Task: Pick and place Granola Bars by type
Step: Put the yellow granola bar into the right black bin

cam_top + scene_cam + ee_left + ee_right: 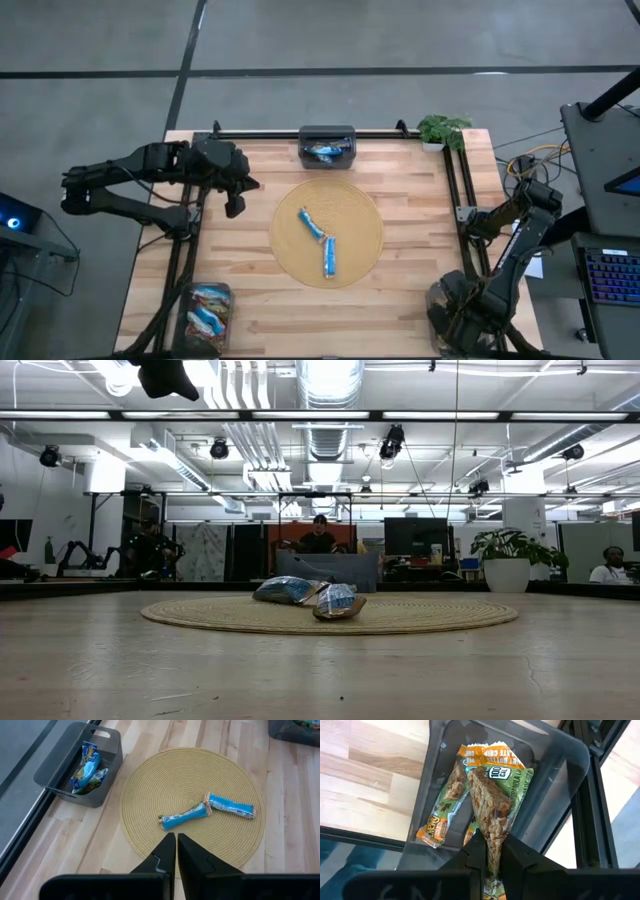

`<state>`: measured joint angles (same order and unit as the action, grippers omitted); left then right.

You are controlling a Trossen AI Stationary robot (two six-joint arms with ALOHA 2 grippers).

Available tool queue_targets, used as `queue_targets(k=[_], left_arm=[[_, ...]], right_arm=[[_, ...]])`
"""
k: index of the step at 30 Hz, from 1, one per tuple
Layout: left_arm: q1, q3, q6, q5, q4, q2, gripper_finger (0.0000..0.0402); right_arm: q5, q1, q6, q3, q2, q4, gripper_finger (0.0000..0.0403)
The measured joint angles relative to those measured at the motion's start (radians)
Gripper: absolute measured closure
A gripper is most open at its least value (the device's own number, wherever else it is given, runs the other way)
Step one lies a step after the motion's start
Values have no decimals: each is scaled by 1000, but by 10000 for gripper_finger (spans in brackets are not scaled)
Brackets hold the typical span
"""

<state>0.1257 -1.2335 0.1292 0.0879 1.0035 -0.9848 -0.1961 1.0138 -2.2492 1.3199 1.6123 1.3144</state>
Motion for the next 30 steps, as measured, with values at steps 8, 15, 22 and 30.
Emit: queue_targets(k=[8,15,22,30], left_arm=[[0,0,1,0,0,0,401],[0,0,1,0,0,0,401],[0,0,1,0,0,0,401],[0,0,2,0,0,0,401]], right_arm=[[-67,0,-38,-17,0,-48,346],[-63,0,-47,-18,0,-68,266],[86,-14,18,-18,0,-67,224],[278,-96,195,-18,-22,-67,219]])
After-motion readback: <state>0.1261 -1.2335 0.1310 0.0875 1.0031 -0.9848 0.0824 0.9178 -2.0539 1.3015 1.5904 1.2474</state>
